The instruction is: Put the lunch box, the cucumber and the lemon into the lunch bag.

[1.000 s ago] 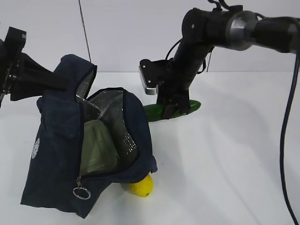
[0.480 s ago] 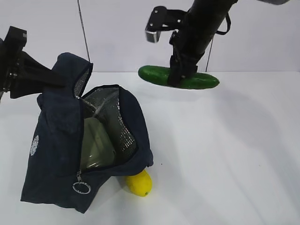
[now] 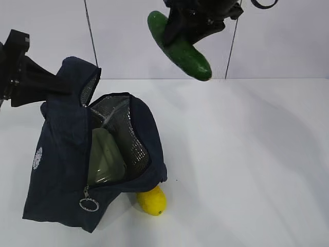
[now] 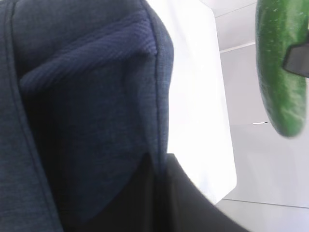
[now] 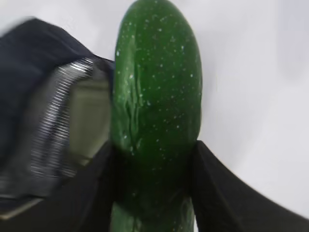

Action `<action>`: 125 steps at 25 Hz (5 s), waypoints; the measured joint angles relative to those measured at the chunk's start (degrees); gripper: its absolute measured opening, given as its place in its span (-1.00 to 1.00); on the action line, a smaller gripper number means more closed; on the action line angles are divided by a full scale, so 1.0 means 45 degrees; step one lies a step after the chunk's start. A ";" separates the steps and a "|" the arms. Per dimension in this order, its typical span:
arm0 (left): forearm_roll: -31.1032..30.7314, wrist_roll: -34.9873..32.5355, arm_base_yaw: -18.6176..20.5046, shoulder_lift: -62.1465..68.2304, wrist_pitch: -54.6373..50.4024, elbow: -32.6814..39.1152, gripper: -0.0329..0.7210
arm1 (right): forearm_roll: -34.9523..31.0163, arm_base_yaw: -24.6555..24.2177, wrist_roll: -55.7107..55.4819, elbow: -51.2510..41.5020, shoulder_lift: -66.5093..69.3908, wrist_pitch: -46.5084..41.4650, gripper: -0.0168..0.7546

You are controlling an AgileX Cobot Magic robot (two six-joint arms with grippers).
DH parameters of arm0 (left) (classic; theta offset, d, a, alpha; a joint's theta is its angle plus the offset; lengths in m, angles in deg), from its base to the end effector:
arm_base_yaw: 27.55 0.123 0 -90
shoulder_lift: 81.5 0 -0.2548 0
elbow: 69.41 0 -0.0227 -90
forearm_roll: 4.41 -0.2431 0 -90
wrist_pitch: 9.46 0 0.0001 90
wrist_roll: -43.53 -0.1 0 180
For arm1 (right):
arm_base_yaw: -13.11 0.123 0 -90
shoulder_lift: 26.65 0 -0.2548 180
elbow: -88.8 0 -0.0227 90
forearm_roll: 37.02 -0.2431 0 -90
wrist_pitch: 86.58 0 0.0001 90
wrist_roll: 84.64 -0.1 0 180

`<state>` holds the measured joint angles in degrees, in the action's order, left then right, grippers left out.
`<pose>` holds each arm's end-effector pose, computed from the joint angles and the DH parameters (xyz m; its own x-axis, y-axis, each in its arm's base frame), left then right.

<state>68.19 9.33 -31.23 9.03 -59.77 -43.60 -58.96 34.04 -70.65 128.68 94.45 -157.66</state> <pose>0.2719 -0.0911 0.2413 -0.8982 -0.2789 -0.3398 0.1228 0.5832 -0.8030 0.3738 0.1808 0.3189 -0.7547 -0.4029 -0.5178 -0.5844 0.7715 0.2515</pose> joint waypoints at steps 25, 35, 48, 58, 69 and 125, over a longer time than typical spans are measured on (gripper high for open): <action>0.0027 -0.0533 0.0000 0.0000 0.0181 0.0000 -0.93 | -0.3782 0.1236 -0.2529 -0.3314 0.0115 -0.0032 -0.06; 0.0027 -0.0750 0.0000 0.0000 0.0132 0.0000 -0.93 | -0.4530 0.1942 -0.1704 -0.3345 0.0065 0.0283 -0.06; 0.0325 -0.0808 0.0000 0.0030 0.0023 0.0000 -0.93 | -0.6713 0.1951 0.0398 -0.3345 0.1867 0.1703 -0.06; 0.0334 -0.0837 0.0000 0.0057 -0.0165 0.0000 -0.93 | -0.7350 0.1971 0.2794 -0.3345 0.2016 0.2103 0.05; 0.0488 -0.0845 0.0000 0.0062 -0.0165 0.0000 -0.93 | -0.7350 0.1971 0.3318 -0.3345 0.2016 0.2150 0.14; 0.1040 -0.2001 0.0000 0.0084 0.0792 0.0000 -0.93 | 0.2685 0.1971 0.1178 -0.6431 -0.2963 -0.0058 0.27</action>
<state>72.87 0.33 -31.23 9.41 -56.21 -43.60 -46.87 42.91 -65.35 99.74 81.12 -157.92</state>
